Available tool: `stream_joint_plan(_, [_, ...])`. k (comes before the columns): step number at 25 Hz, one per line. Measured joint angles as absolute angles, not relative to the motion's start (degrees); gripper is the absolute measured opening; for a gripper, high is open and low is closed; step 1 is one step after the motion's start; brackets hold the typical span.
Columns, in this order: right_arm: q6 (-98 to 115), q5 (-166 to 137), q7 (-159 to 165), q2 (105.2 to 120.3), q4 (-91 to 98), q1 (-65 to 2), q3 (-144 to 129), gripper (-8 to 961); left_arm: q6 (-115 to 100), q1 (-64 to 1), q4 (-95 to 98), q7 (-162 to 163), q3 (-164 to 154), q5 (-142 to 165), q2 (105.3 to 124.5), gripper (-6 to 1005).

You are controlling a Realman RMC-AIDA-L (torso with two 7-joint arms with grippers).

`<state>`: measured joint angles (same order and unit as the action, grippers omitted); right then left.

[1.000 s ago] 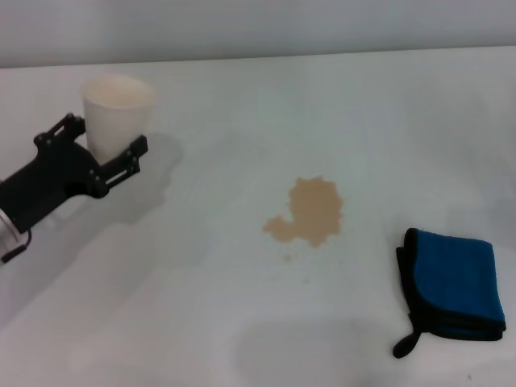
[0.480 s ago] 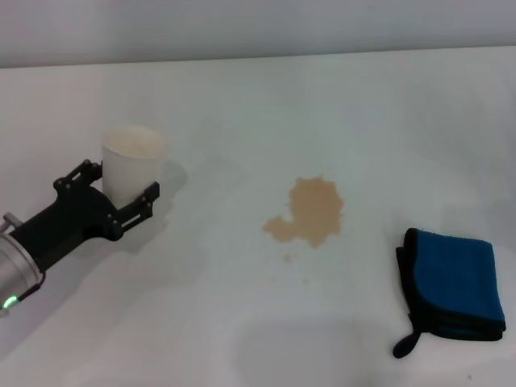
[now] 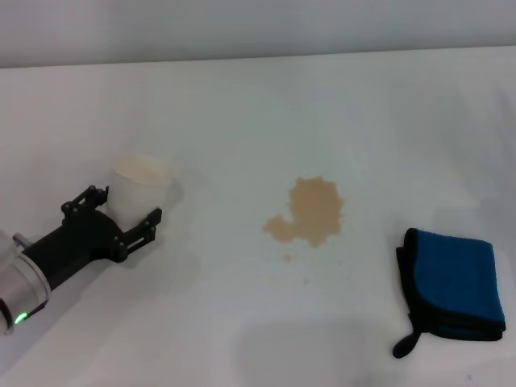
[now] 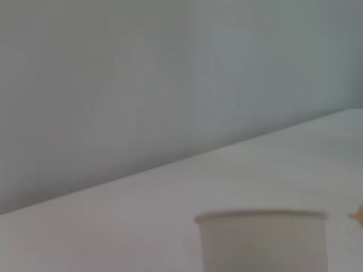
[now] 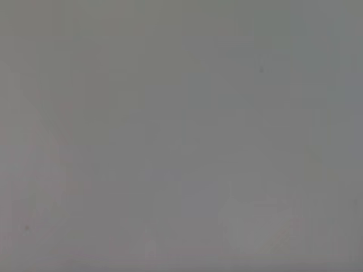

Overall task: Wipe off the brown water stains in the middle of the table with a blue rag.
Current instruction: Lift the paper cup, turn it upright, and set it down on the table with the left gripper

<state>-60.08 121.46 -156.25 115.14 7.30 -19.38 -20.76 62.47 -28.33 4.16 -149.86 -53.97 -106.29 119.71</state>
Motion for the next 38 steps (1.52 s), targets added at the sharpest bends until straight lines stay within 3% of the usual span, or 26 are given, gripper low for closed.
stream_joint_plan(27, [-59.5, 121.5, -156.4, 115.05, 7.8, -19.0, -20.7, 798, 60.8, -27.9, 1.9, -150.9, -54.0, -106.2, 119.8, 811])
stream_joint_plan(38, [-59.6, 121.5, -156.4, 115.05, 7.6, -18.9, -20.7, 798, 61.7, -27.9, 1.9, -150.6, -54.0, -106.2, 119.53, 873])
